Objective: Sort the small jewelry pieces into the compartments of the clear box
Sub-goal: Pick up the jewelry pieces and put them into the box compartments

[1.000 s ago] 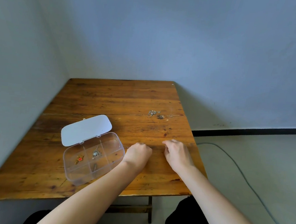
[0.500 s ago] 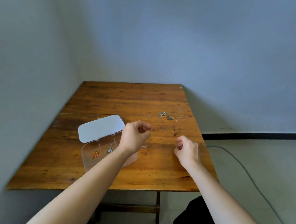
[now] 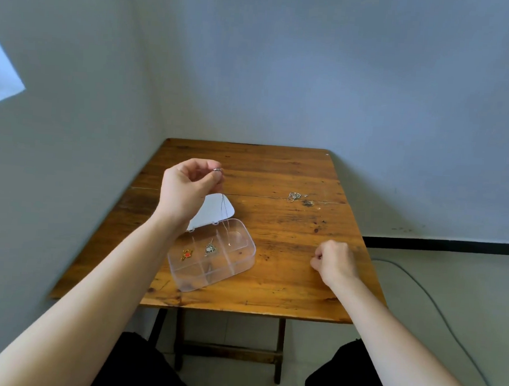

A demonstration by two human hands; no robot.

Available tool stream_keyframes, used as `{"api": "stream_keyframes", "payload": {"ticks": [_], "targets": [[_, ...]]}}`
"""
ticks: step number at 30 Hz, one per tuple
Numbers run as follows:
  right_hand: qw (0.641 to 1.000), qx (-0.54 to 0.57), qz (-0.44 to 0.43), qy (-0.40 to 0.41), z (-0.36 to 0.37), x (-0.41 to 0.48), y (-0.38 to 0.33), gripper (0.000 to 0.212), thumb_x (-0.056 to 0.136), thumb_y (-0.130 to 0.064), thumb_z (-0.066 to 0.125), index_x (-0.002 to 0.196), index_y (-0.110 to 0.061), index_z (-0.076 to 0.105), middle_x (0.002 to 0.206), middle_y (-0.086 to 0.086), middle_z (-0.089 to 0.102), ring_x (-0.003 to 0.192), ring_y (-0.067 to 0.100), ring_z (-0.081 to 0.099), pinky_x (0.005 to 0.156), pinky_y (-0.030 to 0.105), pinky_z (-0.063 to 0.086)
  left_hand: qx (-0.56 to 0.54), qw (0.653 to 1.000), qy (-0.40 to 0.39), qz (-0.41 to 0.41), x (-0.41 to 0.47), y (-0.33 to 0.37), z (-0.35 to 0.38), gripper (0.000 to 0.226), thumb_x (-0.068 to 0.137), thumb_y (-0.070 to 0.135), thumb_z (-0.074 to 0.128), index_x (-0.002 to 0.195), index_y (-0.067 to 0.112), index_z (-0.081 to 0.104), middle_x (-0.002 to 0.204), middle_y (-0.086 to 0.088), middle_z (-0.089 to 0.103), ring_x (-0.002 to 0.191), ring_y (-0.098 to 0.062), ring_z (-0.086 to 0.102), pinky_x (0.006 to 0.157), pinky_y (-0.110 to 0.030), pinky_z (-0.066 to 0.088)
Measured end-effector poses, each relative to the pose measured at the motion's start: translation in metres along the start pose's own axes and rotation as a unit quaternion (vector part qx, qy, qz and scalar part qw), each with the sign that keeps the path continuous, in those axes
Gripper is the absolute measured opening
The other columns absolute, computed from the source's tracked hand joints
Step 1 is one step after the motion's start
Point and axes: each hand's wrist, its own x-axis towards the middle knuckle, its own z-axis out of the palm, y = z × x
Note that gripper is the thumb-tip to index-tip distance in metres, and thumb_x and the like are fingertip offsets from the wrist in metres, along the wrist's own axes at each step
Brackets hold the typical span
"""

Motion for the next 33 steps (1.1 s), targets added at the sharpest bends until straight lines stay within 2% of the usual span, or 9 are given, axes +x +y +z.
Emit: {"api": "stream_keyframes", "payload": {"ticks": [7, 12, 14, 16, 22, 24, 26, 29, 33], "targets": [[0.974, 0.207, 0.091, -0.018, -0.003, 0.003, -0.009, 0.014, 0.074, -0.033, 0.084, 0.079, -0.022, 0.076, 0.084, -0.004, 0.071, 0.082, 0.014, 0.062, 0.060, 0.021, 0.042, 0.034, 0.999, -0.005, 0.006, -0.017, -0.004, -0.009, 0.006, 0.089, 0.006, 0.070, 0.092, 0.009, 0.073, 0.088, -0.015, 0.075, 0.084, -0.026, 0.073, 0.074, -0.028, 0.060], [0.864, 0.494, 0.077, -0.052, -0.020, 0.007, -0.059, 0.008, 0.075, -0.017, 0.079, 0.082, -0.020, 0.077, 0.083, -0.001, 0.079, 0.073, 0.011, 0.075, 0.075, 0.030, 0.060, 0.045, 0.999, 0.001, 0.015, -0.020, -0.006, -0.014, 0.005, 0.090, 0.007, 0.070, 0.093, 0.010, 0.073, 0.084, -0.011, 0.075, 0.078, -0.020, 0.073, 0.068, -0.027, 0.060], [0.820, 0.563, 0.063, -0.074, -0.028, 0.011, -0.084, 0.014, 0.072, -0.013, 0.079, 0.086, -0.014, 0.078, 0.081, 0.000, 0.079, 0.073, 0.012, 0.076, 0.077, 0.030, 0.061, 0.052, 0.999, 0.002, 0.012, -0.021, -0.009, -0.016, 0.005, 0.090, 0.009, 0.070, 0.093, 0.010, 0.073, 0.084, -0.011, 0.074, 0.075, -0.018, 0.073, 0.067, -0.027, 0.060], [0.807, 0.582, 0.045, -0.093, -0.031, 0.015, -0.108, 0.016, 0.069, -0.012, 0.079, 0.085, -0.012, 0.079, 0.078, -0.001, 0.078, 0.073, 0.011, 0.076, 0.078, 0.031, 0.062, 0.067, 0.998, 0.004, 0.003, -0.023, -0.017, -0.018, 0.005, 0.090, 0.009, 0.070, 0.092, 0.012, 0.074, 0.084, -0.009, 0.074, 0.074, -0.016, 0.073, 0.064, -0.025, 0.059], [0.898, 0.421, -0.017, -0.126, -0.002, 0.017, -0.147, 0.009, 0.078, -0.011, 0.074, 0.080, -0.018, 0.078, 0.080, -0.002, 0.077, 0.074, 0.012, 0.075, 0.081, 0.035, 0.062, 0.125, 0.988, -0.001, -0.095, -0.037, -0.062, -0.025, 0.010, 0.089, 0.007, 0.070, 0.090, 0.016, 0.074, 0.079, -0.004, 0.074, 0.071, -0.016, 0.074, 0.063, -0.025, 0.060], [0.933, 0.330, -0.057, -0.128, 0.010, 0.016, -0.151, 0.011, 0.081, -0.013, 0.073, 0.086, -0.020, 0.080, 0.090, -0.002, 0.077, 0.076, 0.011, 0.071, 0.069, 0.023, 0.058, 0.166, 0.978, -0.027, -0.120, -0.042, -0.078, -0.027, 0.012, 0.089, 0.007, 0.070, 0.093, 0.017, 0.074, 0.079, -0.003, 0.074, 0.073, -0.019, 0.074, 0.066, -0.028, 0.062], [0.956, 0.258, -0.089, -0.106, 0.016, 0.015, -0.154, 0.016, 0.085, -0.014, 0.072, 0.097, -0.021, 0.081, 0.103, -0.001, 0.076, 0.079, 0.010, 0.064, 0.054, 0.011, 0.042, 0.215, 0.965, -0.051, -0.139, -0.045, -0.090, -0.027, 0.013, 0.088, 0.008, 0.071, 0.096, 0.018, 0.074, 0.079, -0.001, 0.074, 0.071, -0.015, 0.073, 0.065, -0.027, 0.062], [0.961, 0.241, -0.102, -0.093, 0.018, 0.015, -0.154, 0.020, 0.089, -0.011, 0.069, 0.103, -0.020, 0.079, 0.109, 0.001, 0.075, 0.091, 0.016, 0.067, 0.065, 0.016, 0.047, 0.264, 0.952, -0.075, -0.136, -0.046, -0.098, -0.025, 0.015, 0.086, 0.007, 0.072, 0.096, 0.018, 0.074, 0.077, 0.001, 0.073, 0.068, -0.013, 0.072, 0.062, -0.027, 0.062], [0.943, 0.310, -0.070, -0.095, 0.020, 0.013, -0.144, 0.021, 0.088, -0.008, 0.067, 0.103, -0.018, 0.079, 0.098, 0.003, 0.077, 0.092, 0.017, 0.072, 0.080, 0.027, 0.058, 0.314, 0.932, -0.136, -0.123, -0.046, -0.101, -0.020, 0.015, 0.086, 0.007, 0.071, 0.095, 0.019, 0.074, 0.080, 0.003, 0.074, 0.065, -0.014, 0.071, 0.062, -0.028, 0.062]]}}
